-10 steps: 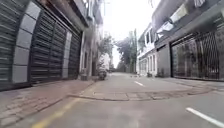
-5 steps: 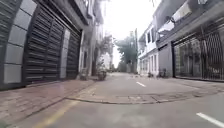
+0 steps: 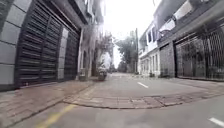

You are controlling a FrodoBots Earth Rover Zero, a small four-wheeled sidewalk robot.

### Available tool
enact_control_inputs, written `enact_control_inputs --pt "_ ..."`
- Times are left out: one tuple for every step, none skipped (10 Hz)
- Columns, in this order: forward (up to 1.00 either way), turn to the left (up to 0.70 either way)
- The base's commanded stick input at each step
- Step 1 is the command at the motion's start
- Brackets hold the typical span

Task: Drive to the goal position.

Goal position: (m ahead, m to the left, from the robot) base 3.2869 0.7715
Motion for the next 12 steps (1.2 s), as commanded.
enact_control_inputs --pt "0.5 0.0" --pt "0.5 0.0" --pt "0.5 0.0" --pt "0.5 0.0" --pt "0.5 0.0" --pt "0.5 0.0" --pt "0.5 0.0" --pt "0.5 0.0" --pt "0.5 0.0" --pt "0.5 0.0" --pt "0.5 -0.01" --pt "0.5 -0.08"
